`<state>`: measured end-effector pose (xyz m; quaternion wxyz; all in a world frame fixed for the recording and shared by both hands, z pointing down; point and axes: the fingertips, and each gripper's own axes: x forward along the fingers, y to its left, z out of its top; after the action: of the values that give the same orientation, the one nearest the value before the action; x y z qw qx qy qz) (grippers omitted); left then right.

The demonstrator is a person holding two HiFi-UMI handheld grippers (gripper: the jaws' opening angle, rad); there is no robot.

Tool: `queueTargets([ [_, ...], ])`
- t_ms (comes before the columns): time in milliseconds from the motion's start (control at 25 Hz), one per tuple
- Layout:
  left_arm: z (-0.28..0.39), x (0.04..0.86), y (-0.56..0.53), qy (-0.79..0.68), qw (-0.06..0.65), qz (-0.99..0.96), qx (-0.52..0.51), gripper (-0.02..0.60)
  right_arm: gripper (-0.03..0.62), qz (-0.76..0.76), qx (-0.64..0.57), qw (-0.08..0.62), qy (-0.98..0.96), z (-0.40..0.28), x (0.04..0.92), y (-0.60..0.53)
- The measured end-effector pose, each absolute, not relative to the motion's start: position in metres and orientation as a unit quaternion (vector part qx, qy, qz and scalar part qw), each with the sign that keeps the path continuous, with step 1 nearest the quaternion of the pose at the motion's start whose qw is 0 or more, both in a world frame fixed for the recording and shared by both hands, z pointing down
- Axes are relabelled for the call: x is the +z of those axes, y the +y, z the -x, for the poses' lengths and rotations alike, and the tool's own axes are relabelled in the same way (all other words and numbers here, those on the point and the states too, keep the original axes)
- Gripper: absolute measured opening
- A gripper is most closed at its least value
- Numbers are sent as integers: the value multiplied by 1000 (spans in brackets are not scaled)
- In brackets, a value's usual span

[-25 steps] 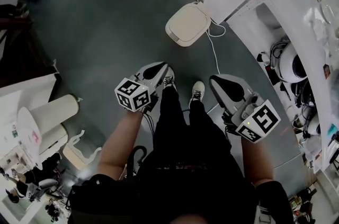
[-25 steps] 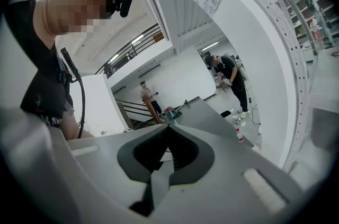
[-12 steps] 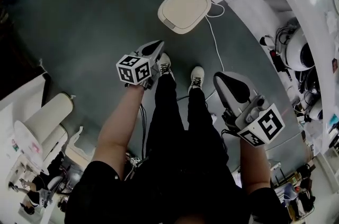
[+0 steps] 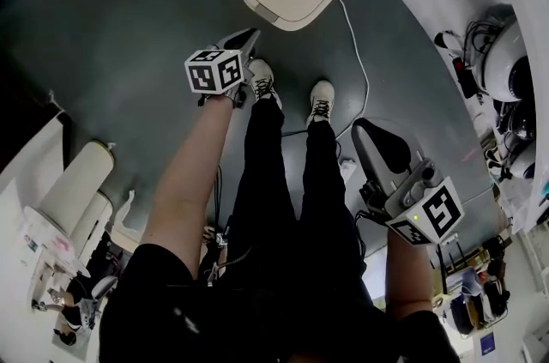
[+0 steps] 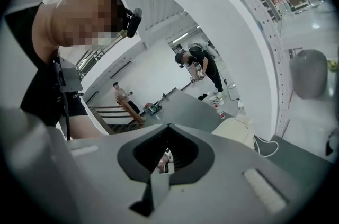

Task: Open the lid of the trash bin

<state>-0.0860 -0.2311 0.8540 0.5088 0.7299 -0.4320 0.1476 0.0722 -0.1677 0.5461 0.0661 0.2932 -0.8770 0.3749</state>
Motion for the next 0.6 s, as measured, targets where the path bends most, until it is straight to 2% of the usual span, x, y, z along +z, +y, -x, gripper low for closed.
queueTargets([
  [240,94,911,-248,-458,527,-696,168,75,9,-303,402,68,-861,-74,581,-165],
  [600,95,958,-264,-479,539,-665,193,80,9,-312,424,72,-847,-84,614,-166],
])
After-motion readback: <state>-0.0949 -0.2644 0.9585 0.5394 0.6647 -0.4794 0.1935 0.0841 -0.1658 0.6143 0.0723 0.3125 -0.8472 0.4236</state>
